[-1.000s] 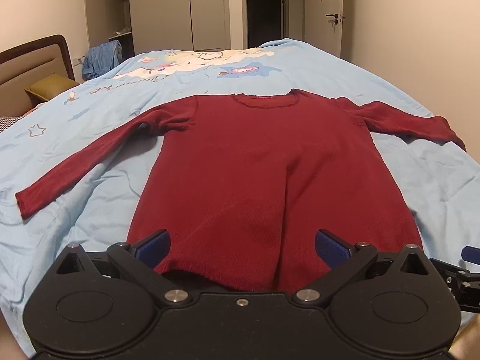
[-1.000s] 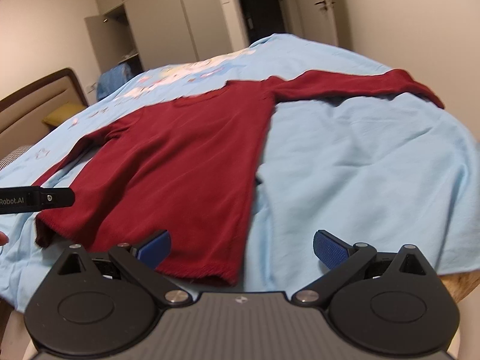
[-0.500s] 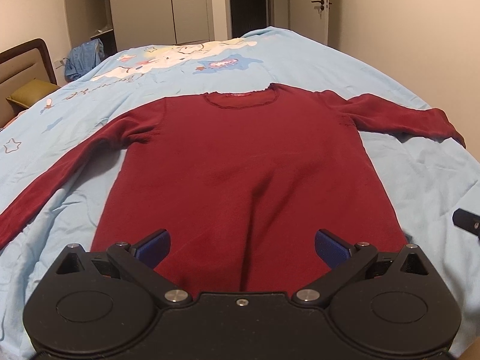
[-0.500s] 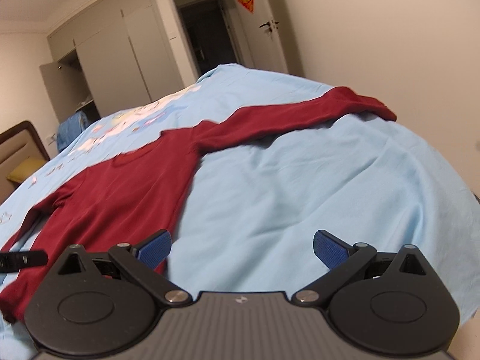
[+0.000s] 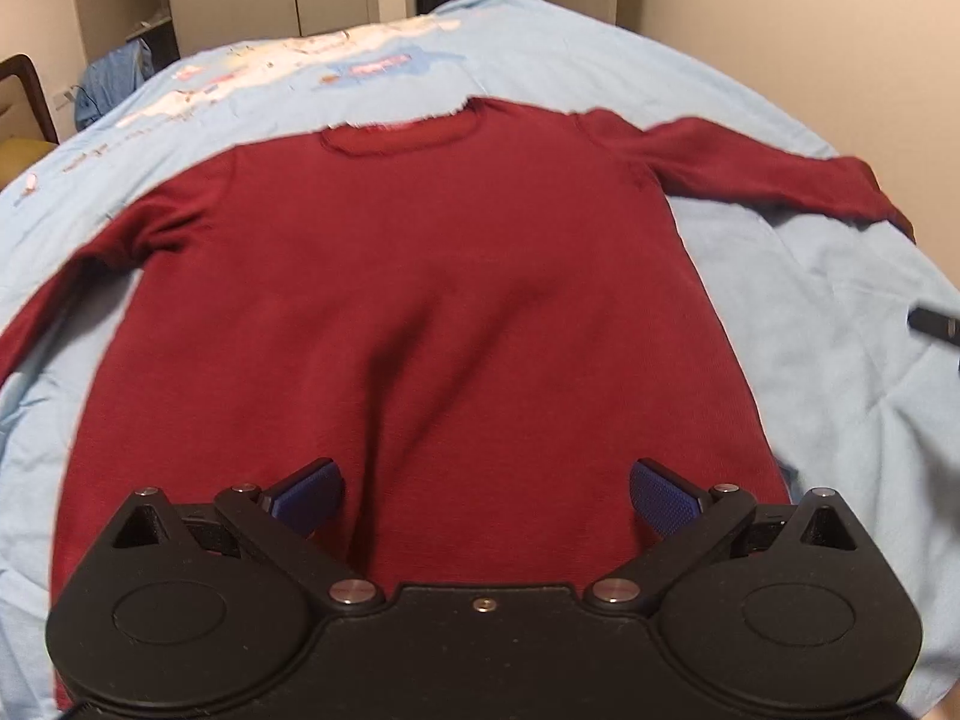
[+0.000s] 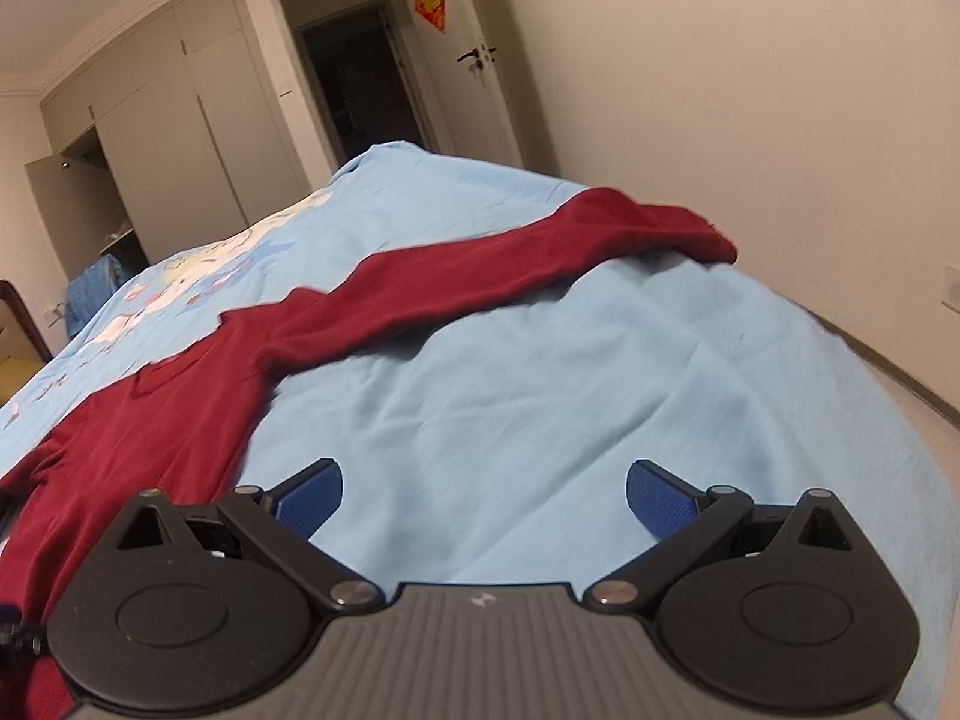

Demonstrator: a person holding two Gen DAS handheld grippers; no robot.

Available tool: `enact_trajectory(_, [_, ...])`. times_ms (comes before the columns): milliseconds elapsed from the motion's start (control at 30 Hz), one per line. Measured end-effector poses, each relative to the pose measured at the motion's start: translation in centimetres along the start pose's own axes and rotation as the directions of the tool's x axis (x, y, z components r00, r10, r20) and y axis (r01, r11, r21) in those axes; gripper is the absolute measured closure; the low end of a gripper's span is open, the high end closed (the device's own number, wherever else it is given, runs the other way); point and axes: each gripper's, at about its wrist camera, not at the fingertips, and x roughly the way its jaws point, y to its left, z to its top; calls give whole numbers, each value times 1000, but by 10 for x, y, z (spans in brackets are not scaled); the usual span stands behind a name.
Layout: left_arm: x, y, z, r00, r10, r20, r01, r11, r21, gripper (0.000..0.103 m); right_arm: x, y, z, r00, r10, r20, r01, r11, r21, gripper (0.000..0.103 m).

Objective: Fold small clothes
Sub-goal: 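Move the right gripper to the red sleeve cuff and grasp it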

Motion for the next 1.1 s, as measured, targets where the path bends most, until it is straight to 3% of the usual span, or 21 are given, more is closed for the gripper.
enact_trajectory(400, [22, -4, -2, 998, 23, -56, -20, 999, 44, 1, 81, -53, 77, 996, -20, 85, 9, 992, 125, 0])
enact_trajectory(500, [23, -4, -2, 998, 25, -60, -23, 999, 48, 1, 110, -70, 92, 997, -23, 67, 8, 979, 204, 0])
enact_trajectory(667, [23, -4, -1, 998, 22, -63, -19, 999, 47, 1, 145, -107, 99, 997, 5, 82, -40, 902, 429, 0])
enact_trajectory(800, [20, 2, 4, 999, 12, -51, -11, 1000, 25, 1, 158, -125, 103, 992, -27, 123, -45, 840, 540, 1])
enact_trajectory(1000, [9, 20, 13, 1000, 12, -7, -12, 999, -47, 1, 176, -129, 108, 987, -99, 126, 12, 830, 558, 30])
enact_trajectory(1100, [2, 31, 15, 1000, 27, 11, -27, 997, -73, 1, 185, -133, 113, 982, -137, 130, 35, 809, 586, 53])
